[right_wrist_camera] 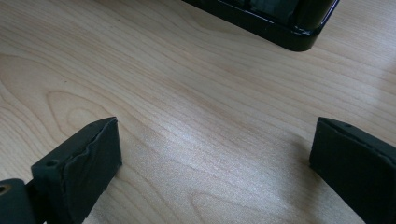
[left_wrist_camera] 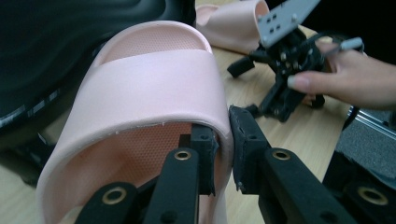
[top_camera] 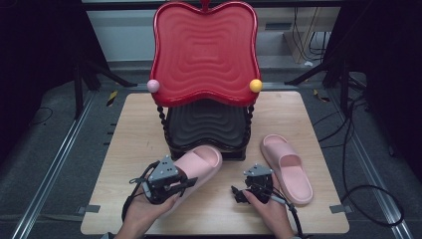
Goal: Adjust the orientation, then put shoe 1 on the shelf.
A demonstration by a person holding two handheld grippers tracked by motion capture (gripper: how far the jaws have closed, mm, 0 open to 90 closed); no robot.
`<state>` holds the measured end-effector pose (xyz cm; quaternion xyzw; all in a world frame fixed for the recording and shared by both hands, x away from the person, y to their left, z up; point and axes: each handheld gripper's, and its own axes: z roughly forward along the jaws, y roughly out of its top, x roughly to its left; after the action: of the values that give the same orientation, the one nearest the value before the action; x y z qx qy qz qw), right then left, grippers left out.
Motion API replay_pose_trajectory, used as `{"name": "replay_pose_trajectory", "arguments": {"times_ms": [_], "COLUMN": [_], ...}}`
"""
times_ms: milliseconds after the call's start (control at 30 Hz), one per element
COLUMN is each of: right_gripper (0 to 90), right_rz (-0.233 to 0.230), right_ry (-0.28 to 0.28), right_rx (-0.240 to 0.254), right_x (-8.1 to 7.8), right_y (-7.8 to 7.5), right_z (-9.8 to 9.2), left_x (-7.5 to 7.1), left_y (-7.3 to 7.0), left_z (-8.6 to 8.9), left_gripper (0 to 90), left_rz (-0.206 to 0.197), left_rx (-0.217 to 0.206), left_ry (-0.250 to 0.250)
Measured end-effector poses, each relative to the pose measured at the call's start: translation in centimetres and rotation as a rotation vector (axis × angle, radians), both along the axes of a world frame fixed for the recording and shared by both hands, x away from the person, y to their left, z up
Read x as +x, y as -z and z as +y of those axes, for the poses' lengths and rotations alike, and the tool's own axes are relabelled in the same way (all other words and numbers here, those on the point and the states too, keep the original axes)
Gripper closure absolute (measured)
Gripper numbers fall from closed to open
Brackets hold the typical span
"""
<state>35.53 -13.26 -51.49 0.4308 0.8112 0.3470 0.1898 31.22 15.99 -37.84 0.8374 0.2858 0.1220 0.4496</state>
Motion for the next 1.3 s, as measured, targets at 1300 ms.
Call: {"name": "replay_pose_trajectory", "arguments": {"times_ms": [1300], "right_gripper": [2.5], "right_rz": [-0.003], "right_ry": [-0.004], "right_rx": [0.000], "right_x": [0.0], "right_y": [0.0], "right_z": [0.0], "left_x": [6.0], "left_y": [-3.3], "left_z": [-4.9], "left_gripper": [82.5], "left_rz": [-0.223], "left_rx": [-0.048], "left_ry": [-0.240]}}
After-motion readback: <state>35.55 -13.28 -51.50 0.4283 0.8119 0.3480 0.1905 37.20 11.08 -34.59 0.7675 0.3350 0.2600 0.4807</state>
